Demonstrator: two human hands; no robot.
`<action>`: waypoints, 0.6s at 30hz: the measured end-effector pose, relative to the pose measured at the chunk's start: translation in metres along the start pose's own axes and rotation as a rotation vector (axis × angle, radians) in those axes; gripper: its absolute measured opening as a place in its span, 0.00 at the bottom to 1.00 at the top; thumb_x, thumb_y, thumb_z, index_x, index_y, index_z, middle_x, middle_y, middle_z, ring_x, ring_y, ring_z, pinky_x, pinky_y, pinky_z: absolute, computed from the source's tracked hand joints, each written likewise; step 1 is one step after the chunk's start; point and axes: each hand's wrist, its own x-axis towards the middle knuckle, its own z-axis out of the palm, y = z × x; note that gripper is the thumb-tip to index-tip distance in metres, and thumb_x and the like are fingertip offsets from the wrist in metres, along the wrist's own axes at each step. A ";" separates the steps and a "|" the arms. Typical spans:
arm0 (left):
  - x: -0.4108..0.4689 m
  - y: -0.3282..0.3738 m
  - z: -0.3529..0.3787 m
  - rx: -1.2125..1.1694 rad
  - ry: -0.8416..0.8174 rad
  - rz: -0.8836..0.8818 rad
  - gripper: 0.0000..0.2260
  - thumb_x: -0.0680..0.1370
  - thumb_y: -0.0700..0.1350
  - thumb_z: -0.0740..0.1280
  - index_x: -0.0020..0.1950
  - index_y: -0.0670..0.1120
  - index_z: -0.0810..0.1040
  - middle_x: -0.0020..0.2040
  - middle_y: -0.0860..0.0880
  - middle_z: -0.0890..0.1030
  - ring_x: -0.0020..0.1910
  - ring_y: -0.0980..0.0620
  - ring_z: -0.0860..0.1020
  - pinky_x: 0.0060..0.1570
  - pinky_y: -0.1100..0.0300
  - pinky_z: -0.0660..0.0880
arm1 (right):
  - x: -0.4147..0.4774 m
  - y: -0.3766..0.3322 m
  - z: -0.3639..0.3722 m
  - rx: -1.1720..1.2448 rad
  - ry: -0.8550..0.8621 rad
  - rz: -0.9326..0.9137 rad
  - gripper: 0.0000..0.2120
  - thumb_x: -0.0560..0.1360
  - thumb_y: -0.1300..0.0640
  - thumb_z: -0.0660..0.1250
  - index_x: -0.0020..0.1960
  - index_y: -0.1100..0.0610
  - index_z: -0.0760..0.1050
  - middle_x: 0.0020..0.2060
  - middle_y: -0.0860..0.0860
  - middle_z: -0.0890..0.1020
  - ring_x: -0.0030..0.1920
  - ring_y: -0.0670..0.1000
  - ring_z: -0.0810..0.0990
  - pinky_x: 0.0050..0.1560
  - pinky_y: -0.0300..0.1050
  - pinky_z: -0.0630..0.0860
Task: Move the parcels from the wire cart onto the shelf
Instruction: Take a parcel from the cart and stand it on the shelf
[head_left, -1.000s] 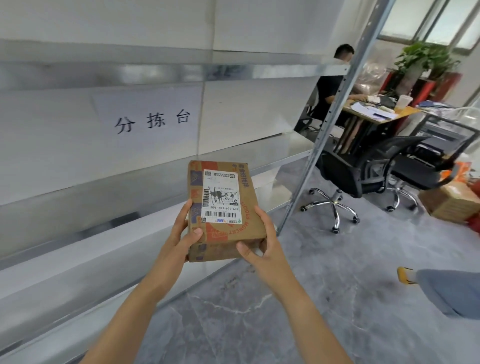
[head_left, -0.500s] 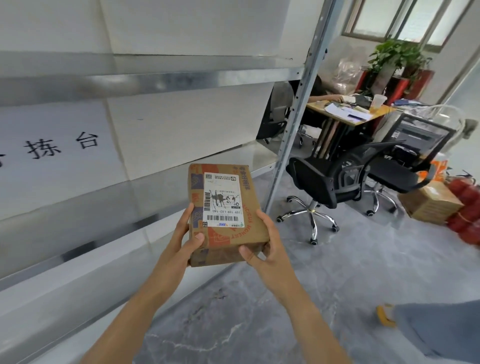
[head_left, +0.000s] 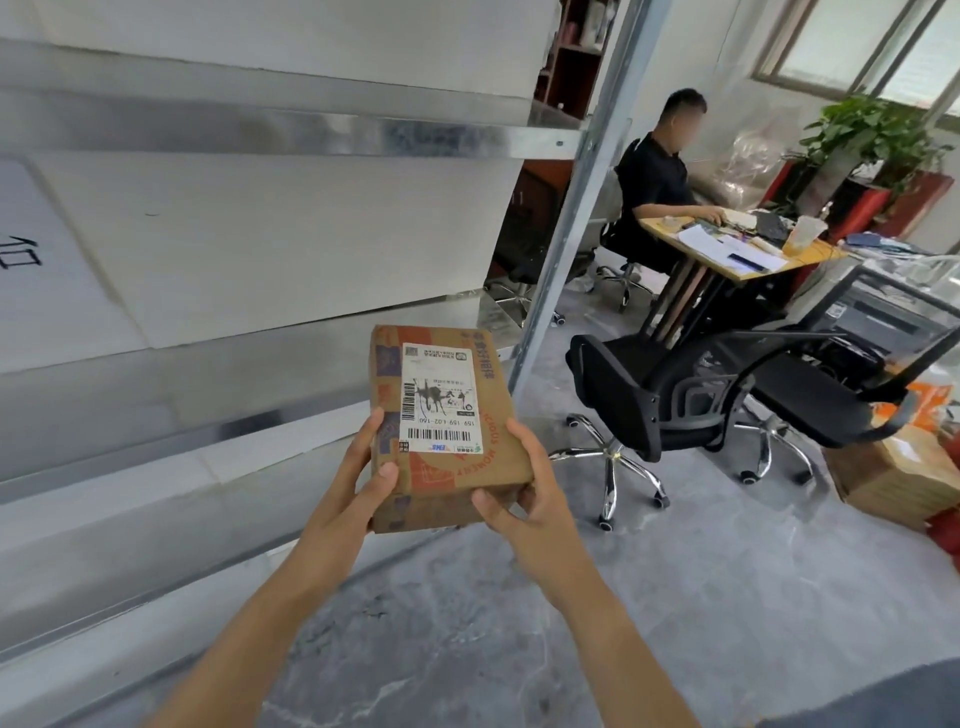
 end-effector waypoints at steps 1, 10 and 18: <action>0.007 -0.001 0.003 0.003 0.006 -0.007 0.36 0.62 0.72 0.67 0.68 0.72 0.58 0.65 0.63 0.73 0.62 0.60 0.75 0.61 0.51 0.72 | 0.006 0.003 -0.005 0.008 -0.001 0.007 0.33 0.74 0.61 0.71 0.71 0.41 0.61 0.65 0.39 0.72 0.62 0.40 0.74 0.64 0.50 0.75; 0.094 -0.009 0.022 -0.029 0.064 -0.041 0.29 0.67 0.68 0.67 0.65 0.75 0.61 0.61 0.64 0.77 0.57 0.60 0.78 0.54 0.56 0.76 | 0.094 0.033 -0.042 0.030 -0.008 0.025 0.31 0.74 0.61 0.71 0.70 0.39 0.64 0.65 0.44 0.74 0.64 0.47 0.75 0.63 0.62 0.74; 0.180 -0.011 0.026 -0.036 0.142 -0.072 0.24 0.73 0.60 0.63 0.66 0.75 0.59 0.62 0.62 0.76 0.58 0.59 0.77 0.50 0.55 0.75 | 0.180 0.041 -0.063 0.005 0.001 0.006 0.28 0.74 0.57 0.71 0.67 0.37 0.67 0.63 0.43 0.76 0.64 0.52 0.75 0.62 0.64 0.73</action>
